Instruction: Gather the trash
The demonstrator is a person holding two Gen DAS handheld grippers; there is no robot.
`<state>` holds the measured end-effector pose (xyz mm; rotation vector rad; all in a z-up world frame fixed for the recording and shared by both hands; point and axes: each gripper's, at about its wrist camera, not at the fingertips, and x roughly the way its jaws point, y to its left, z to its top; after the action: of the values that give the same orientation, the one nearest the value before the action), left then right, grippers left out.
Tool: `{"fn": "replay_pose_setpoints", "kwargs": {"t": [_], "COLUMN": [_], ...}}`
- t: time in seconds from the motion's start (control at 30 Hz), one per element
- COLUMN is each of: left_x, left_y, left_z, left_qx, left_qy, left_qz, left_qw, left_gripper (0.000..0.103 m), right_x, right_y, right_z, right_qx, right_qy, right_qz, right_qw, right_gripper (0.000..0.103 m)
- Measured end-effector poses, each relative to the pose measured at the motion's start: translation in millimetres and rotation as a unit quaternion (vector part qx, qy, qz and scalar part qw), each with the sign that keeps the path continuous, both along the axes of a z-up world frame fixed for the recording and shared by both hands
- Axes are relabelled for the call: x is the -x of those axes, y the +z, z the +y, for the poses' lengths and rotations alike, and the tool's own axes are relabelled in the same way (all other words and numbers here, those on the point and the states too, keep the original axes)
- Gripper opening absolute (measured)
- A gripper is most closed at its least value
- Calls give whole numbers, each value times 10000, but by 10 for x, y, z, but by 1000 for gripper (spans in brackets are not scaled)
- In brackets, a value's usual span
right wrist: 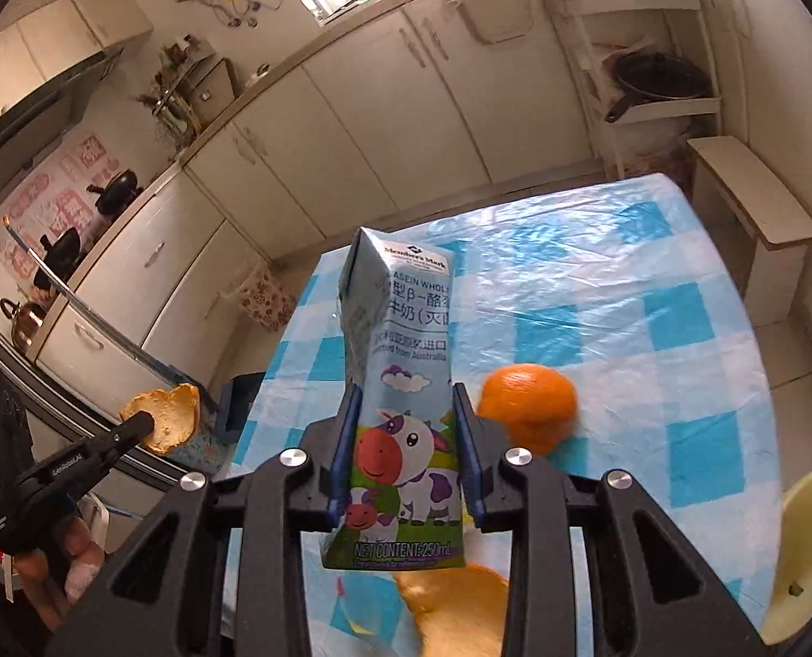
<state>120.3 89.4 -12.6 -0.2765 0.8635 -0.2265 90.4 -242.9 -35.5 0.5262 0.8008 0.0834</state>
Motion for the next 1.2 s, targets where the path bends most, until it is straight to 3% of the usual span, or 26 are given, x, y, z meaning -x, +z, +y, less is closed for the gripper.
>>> {"fn": "replay_pose_setpoints", "kwargs": {"t": [0.17, 0.33, 0.67, 1.2], "left_x": [74, 142, 381, 1063], "left_y": [9, 24, -5, -231], "left_z": [-234, -527, -1291, -2740], "left_qx": [17, 8, -275, -657], "left_qy": [-241, -464, -1125, -2452], "left_qz": [-22, -44, -143, -166], "left_qw": [9997, 9989, 9932, 9671], "left_gripper": [5, 5, 5, 5], "right_x": [349, 634, 1163, 1813], "right_y": [-172, -109, -129, -517], "right_z": [-346, -478, -1102, -1934], "right_qx": [-107, 186, 310, 330], "right_qy": [-358, -443, -928, -1764], "right_qz": [284, 220, 221, 943], "right_qw": [9989, 9986, 9950, 9792], "right_gripper": [33, 33, 33, 29]}}
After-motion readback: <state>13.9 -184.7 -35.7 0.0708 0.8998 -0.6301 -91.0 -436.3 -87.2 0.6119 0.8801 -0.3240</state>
